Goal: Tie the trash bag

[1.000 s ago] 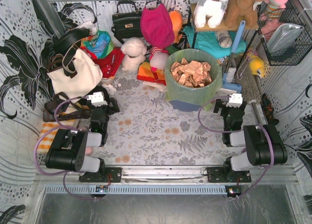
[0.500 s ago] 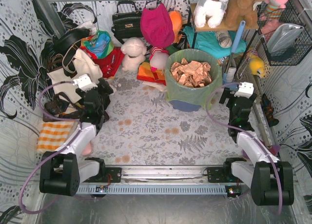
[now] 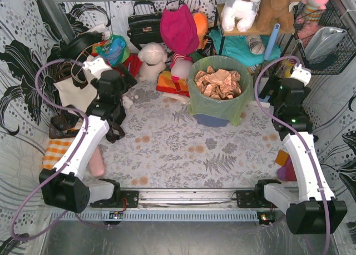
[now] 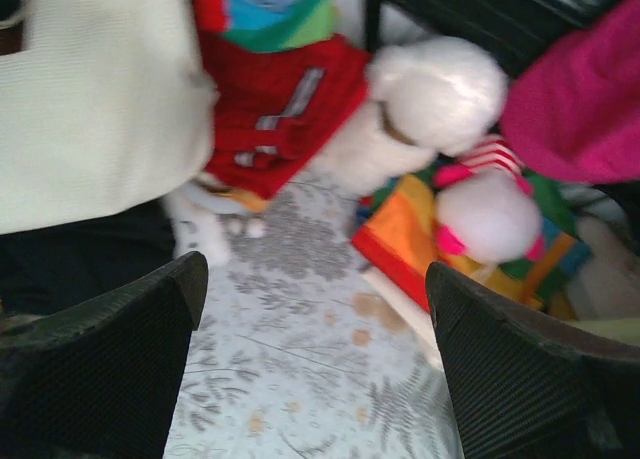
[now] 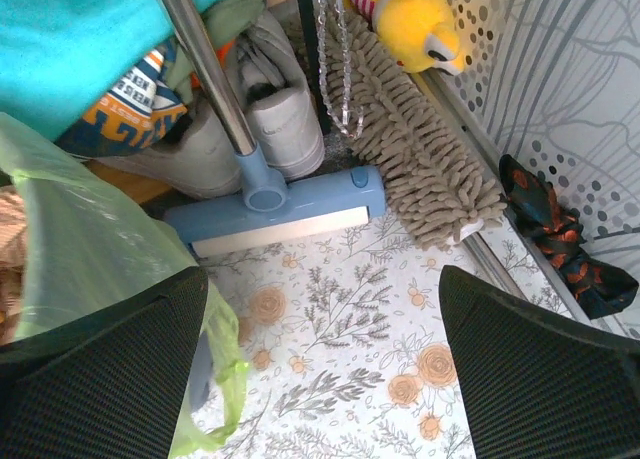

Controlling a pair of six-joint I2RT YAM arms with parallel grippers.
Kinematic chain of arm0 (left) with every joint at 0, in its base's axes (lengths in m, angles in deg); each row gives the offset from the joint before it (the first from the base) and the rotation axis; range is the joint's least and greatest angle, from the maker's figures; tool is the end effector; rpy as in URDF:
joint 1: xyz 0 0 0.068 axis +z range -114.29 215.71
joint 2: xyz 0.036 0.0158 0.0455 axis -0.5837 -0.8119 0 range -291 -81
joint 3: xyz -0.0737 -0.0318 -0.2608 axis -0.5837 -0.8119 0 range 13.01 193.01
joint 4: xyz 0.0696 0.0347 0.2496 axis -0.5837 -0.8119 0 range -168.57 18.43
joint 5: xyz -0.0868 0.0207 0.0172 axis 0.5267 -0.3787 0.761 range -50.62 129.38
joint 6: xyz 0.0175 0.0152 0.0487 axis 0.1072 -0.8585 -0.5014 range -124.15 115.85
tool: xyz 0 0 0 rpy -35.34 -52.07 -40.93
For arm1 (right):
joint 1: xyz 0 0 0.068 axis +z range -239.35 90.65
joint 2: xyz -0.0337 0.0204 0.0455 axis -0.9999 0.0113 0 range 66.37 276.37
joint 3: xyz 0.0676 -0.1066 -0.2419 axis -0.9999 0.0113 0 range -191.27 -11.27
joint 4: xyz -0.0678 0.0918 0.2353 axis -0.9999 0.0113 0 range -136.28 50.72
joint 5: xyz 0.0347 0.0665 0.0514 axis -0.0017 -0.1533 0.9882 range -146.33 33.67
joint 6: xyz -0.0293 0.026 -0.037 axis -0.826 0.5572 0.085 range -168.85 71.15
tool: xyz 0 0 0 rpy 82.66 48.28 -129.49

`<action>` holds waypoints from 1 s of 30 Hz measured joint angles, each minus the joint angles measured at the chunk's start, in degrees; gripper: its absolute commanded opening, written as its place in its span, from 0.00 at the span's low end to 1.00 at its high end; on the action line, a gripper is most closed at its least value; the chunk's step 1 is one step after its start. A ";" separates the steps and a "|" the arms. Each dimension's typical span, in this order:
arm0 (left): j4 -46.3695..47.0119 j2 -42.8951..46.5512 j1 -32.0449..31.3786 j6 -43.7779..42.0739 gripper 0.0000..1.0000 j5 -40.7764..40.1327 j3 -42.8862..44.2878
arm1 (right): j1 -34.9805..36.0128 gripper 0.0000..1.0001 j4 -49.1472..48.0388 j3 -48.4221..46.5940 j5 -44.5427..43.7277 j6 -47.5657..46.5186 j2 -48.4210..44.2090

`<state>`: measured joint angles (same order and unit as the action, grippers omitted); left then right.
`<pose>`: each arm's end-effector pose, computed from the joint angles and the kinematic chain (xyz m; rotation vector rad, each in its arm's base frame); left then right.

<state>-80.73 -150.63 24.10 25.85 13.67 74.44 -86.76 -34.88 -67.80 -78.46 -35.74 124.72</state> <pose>0.2777 -0.0414 0.3537 -0.5916 1.7465 -0.0867 0.2328 -0.0028 0.3660 0.4341 1.7333 -0.1509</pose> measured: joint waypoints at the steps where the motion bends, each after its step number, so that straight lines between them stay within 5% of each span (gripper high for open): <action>1: -2.10 -1.44 -1.03 0.13 0.98 0.61 3.21 | 0.00 0.97 2.27 -1.95 0.13 0.94 0.39; 10: -14.64 -14.86 -13.11 0.24 0.96 7.15 25.70 | -0.04 0.93 16.55 -13.07 5.70 5.53 3.67; 20: -25.05 -35.41 -26.56 -1.07 0.77 10.97 55.43 | -0.04 0.67 22.10 -19.43 14.93 9.05 6.51; 26: -30.82 -42.93 -28.74 -3.43 0.74 7.78 64.63 | -0.04 0.53 22.05 -19.91 18.29 12.22 8.00; 30: -32.85 -43.89 -28.74 -4.96 0.63 6.23 65.18 | -0.04 0.49 21.90 -19.91 19.71 13.94 9.29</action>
<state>-113.59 -194.51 -4.64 20.89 19.90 139.62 -86.81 -12.98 -87.72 -58.75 -21.80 134.00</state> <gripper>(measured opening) 0.698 0.521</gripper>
